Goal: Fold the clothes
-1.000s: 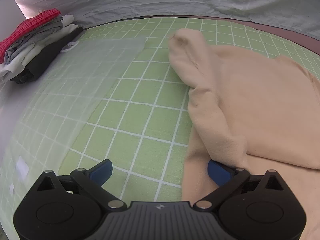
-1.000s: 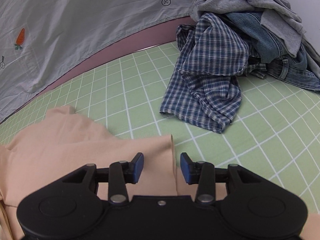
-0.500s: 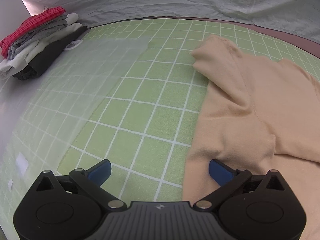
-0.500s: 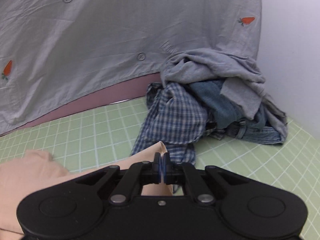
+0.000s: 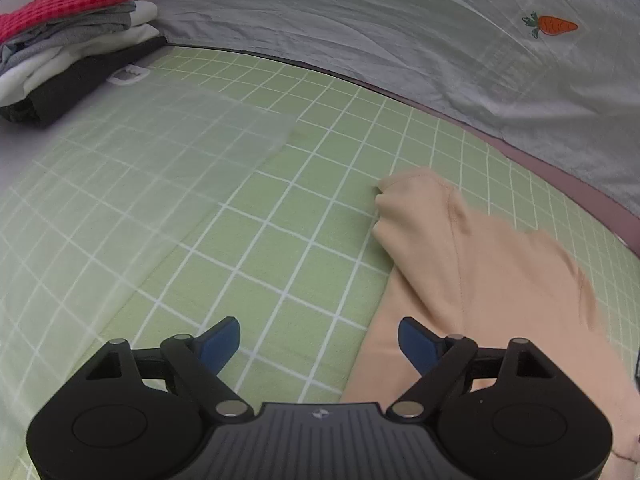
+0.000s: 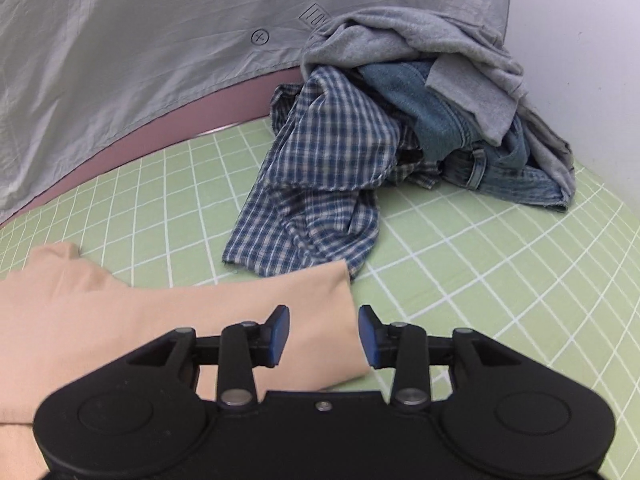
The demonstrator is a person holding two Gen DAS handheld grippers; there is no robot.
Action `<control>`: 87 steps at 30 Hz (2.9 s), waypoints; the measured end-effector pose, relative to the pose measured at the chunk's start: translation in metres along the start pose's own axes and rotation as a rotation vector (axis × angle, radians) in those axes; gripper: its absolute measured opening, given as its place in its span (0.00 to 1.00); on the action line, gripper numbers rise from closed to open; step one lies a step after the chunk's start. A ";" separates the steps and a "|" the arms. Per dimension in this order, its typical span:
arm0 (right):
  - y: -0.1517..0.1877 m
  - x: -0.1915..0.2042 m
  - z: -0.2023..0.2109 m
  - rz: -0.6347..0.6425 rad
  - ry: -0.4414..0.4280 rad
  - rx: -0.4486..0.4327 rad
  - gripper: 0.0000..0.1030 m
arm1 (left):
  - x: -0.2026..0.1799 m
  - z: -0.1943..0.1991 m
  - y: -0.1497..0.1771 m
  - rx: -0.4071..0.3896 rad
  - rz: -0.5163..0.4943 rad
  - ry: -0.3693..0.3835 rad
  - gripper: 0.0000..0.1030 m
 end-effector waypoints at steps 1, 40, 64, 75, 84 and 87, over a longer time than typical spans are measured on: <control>0.003 0.003 -0.002 0.003 -0.007 0.013 0.37 | -0.001 -0.008 -0.007 0.001 0.023 0.036 0.72; 0.001 0.005 -0.026 0.010 -0.006 0.030 0.48 | -0.026 -0.033 -0.035 -0.032 -0.263 -0.004 0.73; 0.110 0.088 0.180 0.384 -0.356 -0.271 0.07 | 0.043 0.118 0.112 0.041 -0.286 0.040 0.73; 0.194 0.090 0.201 0.381 -0.346 -0.158 0.31 | 0.067 0.140 0.135 0.059 -0.293 0.043 0.73; 0.168 0.021 0.180 0.175 -0.186 -0.152 0.97 | 0.010 0.128 0.151 0.080 -0.270 0.147 0.73; 0.169 0.000 0.164 0.182 -0.116 -0.138 1.00 | -0.011 0.116 0.162 0.096 -0.303 0.146 0.73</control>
Point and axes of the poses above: each gripper's, at about its wrist camera, not at the fingertips, and z roughly against the way its jaws point, x to its left, y to its underside, the point moved 2 cm from there along -z, roughly the way its jaws point, and after that the axes turned 15 degrees about y, right-handed, at the moved point
